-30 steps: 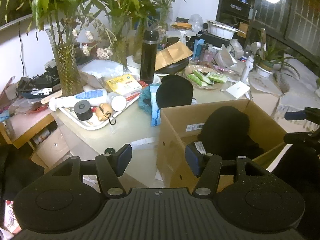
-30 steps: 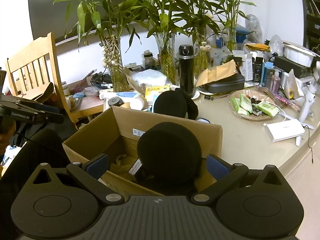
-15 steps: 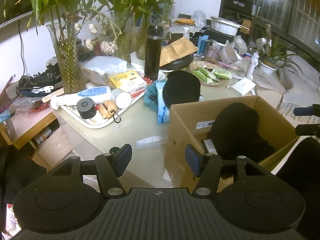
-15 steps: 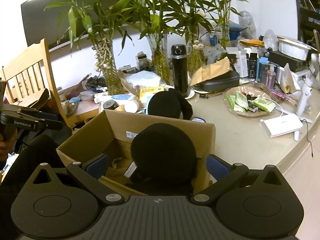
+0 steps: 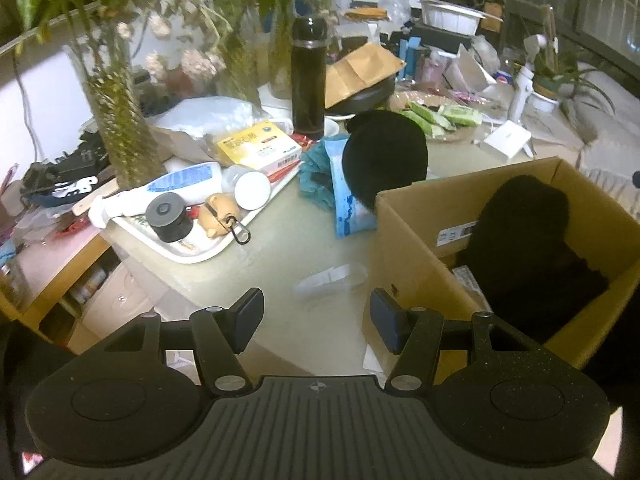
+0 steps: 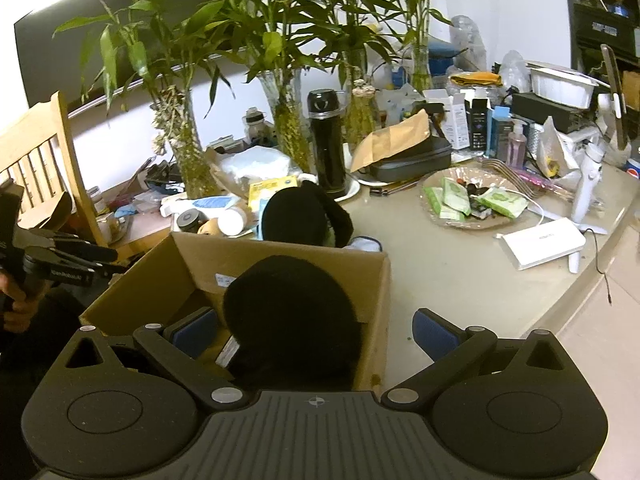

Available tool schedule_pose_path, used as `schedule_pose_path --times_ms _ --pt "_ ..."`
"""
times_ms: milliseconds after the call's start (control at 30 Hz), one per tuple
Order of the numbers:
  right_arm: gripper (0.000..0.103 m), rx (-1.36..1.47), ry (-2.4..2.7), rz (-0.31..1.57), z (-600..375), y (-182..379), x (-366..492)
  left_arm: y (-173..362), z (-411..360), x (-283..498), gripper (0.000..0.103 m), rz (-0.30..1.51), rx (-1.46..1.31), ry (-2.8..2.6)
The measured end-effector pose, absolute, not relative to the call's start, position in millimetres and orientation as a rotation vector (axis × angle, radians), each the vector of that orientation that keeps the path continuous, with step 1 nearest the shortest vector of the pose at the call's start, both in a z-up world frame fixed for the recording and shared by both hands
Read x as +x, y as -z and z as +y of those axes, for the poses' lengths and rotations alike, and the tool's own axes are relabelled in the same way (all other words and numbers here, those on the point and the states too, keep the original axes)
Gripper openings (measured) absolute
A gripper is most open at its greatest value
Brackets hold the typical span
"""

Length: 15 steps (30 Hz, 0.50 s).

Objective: Organize soft objects
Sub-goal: 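Move the left tool down to the white plastic strap on the table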

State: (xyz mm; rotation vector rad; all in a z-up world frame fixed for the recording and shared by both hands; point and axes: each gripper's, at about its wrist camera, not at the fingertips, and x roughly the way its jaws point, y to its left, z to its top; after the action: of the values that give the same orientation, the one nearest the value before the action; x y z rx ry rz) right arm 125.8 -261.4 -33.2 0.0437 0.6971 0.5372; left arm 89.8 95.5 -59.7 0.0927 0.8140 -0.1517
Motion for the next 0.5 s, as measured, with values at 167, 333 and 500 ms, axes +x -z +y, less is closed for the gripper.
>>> schedule_pose_path --times_ms 167,333,500 --pt "0.103 0.045 -0.518 0.708 -263 30 136 72 100 117 0.058 0.834 0.123 0.205" --pt "0.103 0.009 -0.497 0.688 -264 22 141 87 102 144 0.058 0.857 0.208 0.269" --pt "0.103 0.023 -0.487 0.703 -267 26 146 107 108 167 0.058 0.918 0.248 0.346"
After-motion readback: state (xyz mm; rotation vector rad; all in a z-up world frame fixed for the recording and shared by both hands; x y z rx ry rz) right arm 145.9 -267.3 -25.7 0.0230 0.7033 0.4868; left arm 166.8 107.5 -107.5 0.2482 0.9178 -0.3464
